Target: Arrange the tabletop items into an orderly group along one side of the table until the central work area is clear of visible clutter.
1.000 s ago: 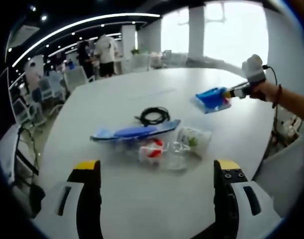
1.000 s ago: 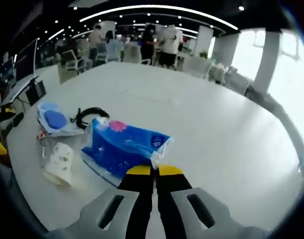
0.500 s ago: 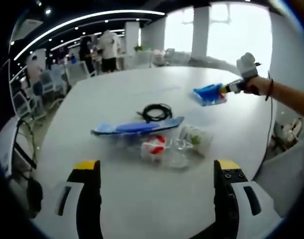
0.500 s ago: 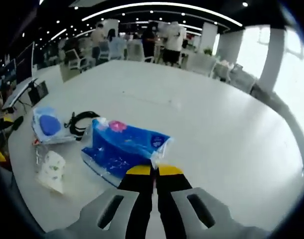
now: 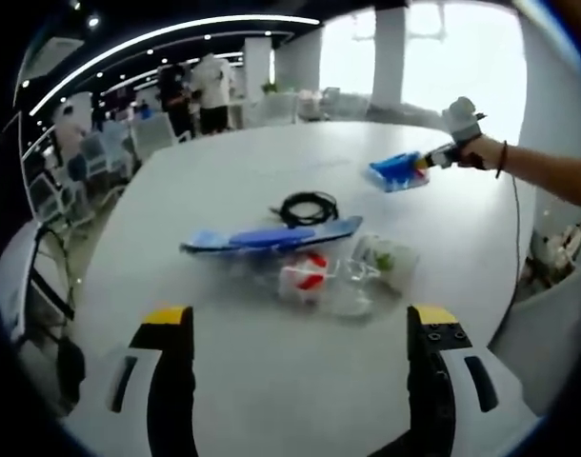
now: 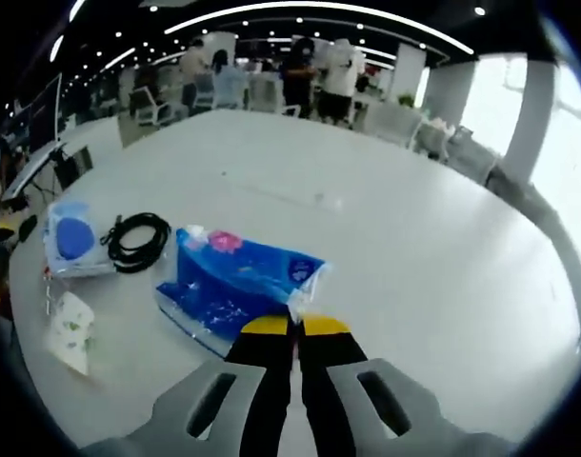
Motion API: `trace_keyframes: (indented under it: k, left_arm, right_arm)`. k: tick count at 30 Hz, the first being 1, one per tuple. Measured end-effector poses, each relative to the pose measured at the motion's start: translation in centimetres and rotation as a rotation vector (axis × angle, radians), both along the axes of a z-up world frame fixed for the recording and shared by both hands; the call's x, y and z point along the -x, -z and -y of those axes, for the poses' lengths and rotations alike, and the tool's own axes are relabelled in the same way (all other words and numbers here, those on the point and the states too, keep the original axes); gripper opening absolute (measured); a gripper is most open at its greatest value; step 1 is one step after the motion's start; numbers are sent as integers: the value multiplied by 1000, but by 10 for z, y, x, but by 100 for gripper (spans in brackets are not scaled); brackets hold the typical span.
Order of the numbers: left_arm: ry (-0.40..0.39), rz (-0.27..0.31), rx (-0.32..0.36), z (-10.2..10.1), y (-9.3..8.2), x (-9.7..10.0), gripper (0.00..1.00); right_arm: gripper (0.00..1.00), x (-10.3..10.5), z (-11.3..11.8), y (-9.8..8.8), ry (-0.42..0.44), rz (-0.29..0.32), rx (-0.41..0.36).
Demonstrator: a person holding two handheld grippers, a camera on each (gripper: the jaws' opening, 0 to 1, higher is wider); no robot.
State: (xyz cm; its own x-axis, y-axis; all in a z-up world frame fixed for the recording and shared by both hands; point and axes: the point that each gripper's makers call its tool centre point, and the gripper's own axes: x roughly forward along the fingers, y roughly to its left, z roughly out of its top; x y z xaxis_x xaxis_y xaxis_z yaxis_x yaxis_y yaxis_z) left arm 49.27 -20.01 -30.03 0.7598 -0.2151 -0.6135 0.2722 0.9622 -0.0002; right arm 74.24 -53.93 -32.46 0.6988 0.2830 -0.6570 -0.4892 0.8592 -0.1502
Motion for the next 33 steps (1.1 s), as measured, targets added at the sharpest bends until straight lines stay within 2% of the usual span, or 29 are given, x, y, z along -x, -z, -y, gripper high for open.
trace_keyframes:
  k: [3, 7, 13, 15, 18, 22, 28, 33]
  left_arm:
    - [-8, 2, -8, -3, 0, 0, 90]
    - [-10, 22, 36, 0, -4, -1, 90]
    - [2, 12, -22, -3, 0, 0, 89]
    - [1, 8, -20, -4, 1, 0, 89]
    - [-3, 7, -19, -6, 1, 1, 89]
    - [-20, 6, -16, -11, 0, 3, 89]
    - [-35, 0, -25, -17, 1, 5, 88]
    - [-38, 0, -26, -18, 1, 6, 88]
  right_arm:
    - [1, -8, -1, 5, -21, 2, 7]
    - [1, -16, -2, 8, -38, 11, 2]
    - [2, -20, -3, 20, -37, 1, 5]
    - [2, -19, -4, 24, -43, -3, 6]
    - [2, -20, -3, 30, -66, 2, 50]
    - [2, -21, 0, 34, -37, -5, 34]
    - [3, -24, 2, 44, -64, 1, 58]
    - [4, -24, 5, 54, -59, -18, 55]
